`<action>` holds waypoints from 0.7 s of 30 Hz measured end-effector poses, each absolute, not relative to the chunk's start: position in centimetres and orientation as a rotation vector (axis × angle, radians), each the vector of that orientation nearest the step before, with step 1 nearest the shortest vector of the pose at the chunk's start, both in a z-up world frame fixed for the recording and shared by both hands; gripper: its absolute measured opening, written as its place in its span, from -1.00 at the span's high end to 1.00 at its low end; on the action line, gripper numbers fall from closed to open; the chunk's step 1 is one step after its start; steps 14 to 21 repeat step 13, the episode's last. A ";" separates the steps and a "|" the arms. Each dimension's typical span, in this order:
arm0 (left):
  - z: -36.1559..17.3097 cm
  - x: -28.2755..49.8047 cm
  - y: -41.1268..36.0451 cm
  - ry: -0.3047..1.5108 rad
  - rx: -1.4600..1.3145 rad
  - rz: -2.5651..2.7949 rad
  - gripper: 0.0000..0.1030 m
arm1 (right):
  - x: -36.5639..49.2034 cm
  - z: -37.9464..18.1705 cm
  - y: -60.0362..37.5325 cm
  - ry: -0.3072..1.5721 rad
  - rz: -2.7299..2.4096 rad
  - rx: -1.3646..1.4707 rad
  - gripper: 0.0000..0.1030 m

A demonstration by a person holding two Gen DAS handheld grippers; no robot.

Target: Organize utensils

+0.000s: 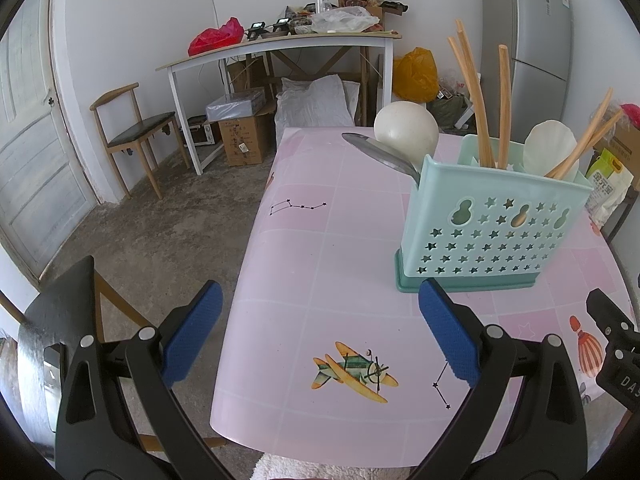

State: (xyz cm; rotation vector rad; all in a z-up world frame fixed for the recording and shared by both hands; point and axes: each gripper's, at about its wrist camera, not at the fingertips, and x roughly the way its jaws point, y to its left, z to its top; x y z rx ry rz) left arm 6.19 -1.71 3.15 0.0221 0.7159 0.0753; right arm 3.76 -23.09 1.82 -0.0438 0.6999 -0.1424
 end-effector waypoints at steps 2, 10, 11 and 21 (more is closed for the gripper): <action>3.1 6.2 -1.7 0.717 0.023 0.075 -0.84 | 3.8 1.8 -23.0 0.702 -0.141 -0.042 -0.87; 2.6 6.1 -1.7 0.730 0.012 0.074 -0.84 | 3.7 1.7 -23.0 0.703 -0.139 -0.040 -0.87; 2.5 6.0 -1.8 0.729 0.012 0.074 -0.84 | 3.7 1.7 -23.0 0.703 -0.139 -0.040 -0.87; 2.6 6.2 -1.7 0.728 0.012 0.072 -0.84 | 3.8 1.8 -23.1 0.703 -0.139 -0.040 -0.87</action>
